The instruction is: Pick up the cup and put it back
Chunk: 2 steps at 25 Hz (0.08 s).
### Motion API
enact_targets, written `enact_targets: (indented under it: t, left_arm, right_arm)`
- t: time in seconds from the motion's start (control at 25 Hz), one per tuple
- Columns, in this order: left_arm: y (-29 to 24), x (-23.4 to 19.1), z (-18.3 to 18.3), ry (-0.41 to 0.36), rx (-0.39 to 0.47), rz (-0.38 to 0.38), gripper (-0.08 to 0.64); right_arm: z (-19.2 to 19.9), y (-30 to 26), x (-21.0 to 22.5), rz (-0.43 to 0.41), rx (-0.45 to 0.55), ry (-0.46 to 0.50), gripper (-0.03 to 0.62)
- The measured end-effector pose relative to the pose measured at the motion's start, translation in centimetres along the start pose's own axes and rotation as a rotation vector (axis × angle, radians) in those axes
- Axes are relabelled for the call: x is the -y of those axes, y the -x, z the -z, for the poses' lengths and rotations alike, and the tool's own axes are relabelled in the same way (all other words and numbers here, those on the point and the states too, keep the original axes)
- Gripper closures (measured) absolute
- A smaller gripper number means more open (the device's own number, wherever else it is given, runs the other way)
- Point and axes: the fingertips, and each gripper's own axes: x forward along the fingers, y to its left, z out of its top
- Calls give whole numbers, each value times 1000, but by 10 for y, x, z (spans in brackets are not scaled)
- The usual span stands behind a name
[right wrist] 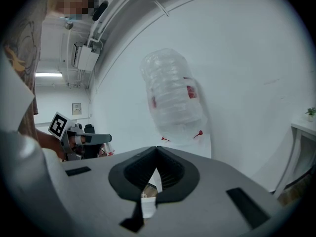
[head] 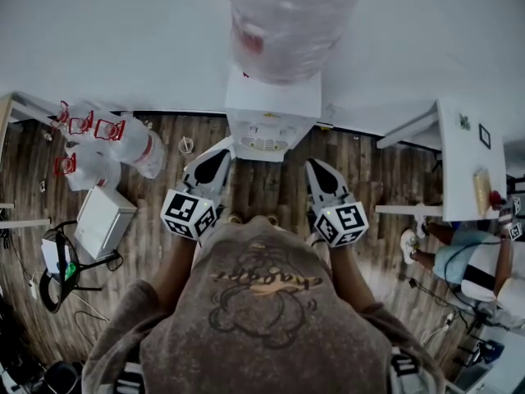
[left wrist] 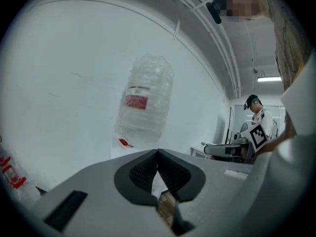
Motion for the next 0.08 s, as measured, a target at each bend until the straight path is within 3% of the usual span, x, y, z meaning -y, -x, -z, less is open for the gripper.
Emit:
enact_targets:
  t: [0.08]
  left_arm:
    - [0,2,1,5,1,-1,557]
  right_arm:
    - [0,2,0,-6,0,3,592]
